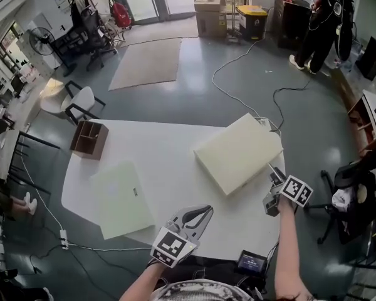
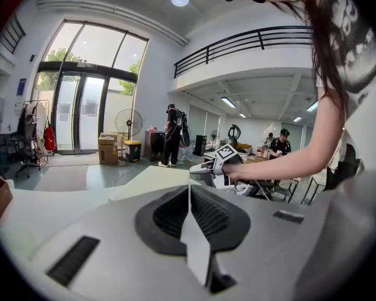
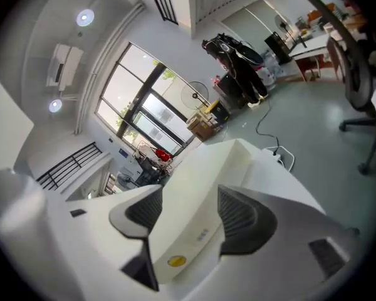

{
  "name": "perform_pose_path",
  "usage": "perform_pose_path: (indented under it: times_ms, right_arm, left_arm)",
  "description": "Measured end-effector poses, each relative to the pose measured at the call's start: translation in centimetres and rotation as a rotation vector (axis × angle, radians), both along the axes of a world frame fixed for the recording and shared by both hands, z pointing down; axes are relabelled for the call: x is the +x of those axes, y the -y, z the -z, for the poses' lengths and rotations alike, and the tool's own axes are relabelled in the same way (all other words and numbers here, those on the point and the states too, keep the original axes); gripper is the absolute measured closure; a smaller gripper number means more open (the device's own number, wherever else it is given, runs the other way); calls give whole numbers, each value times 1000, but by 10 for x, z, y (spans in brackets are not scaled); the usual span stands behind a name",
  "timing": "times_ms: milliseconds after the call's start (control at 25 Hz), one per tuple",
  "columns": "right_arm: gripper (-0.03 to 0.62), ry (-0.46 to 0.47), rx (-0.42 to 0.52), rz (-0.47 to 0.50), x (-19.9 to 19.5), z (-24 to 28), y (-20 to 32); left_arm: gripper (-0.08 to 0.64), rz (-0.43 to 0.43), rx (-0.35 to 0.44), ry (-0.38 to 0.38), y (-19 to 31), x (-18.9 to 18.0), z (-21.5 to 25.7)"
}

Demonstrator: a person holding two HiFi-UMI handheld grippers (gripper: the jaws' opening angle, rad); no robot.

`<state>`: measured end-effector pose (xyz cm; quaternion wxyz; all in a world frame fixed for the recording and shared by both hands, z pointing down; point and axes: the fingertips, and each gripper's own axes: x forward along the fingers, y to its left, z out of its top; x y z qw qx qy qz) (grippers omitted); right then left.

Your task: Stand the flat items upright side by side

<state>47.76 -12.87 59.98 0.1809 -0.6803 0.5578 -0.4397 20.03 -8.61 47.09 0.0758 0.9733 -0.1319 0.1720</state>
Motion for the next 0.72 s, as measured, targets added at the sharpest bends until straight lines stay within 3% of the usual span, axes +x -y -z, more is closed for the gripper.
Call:
perform_pose_path:
  times_ms: [160,400,560,720]
  right_arm:
    - [239,75,-51,-41,17,-35,20]
    - [170,135,-96,-60,19,-62,46]
    - [173,133,-95,-89,20,-66,51]
    - [216,148,-101,-121,25,-70,56]
  left_arm:
    - [541,27,6,33,8,0,-7]
    - [541,72,0,76,17,-8,-20]
    - [541,93,-1,91,19,-8,-21]
    - [541,100,12,103,23,-9,-20]
